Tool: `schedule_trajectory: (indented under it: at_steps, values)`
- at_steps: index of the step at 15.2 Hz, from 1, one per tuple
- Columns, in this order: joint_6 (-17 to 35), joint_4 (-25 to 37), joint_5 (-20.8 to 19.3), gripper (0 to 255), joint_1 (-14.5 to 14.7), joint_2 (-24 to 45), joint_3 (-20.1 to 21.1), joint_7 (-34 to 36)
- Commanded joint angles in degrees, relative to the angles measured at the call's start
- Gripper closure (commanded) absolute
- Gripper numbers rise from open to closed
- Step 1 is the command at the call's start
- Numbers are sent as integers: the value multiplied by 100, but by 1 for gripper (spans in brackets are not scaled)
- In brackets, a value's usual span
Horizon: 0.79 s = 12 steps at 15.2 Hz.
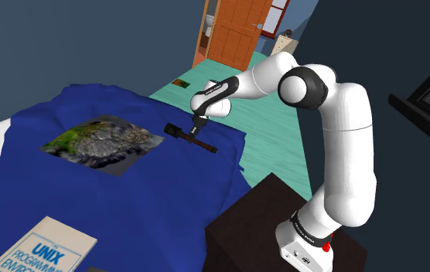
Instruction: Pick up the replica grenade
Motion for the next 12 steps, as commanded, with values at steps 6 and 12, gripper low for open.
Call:
schedule_trajectory:
  at_steps: [6,12]
  values:
    - [-249,-40,-86,255,39,-288,-69,82]
    - [-552,-69,-194,255,89,-627,-147,193]
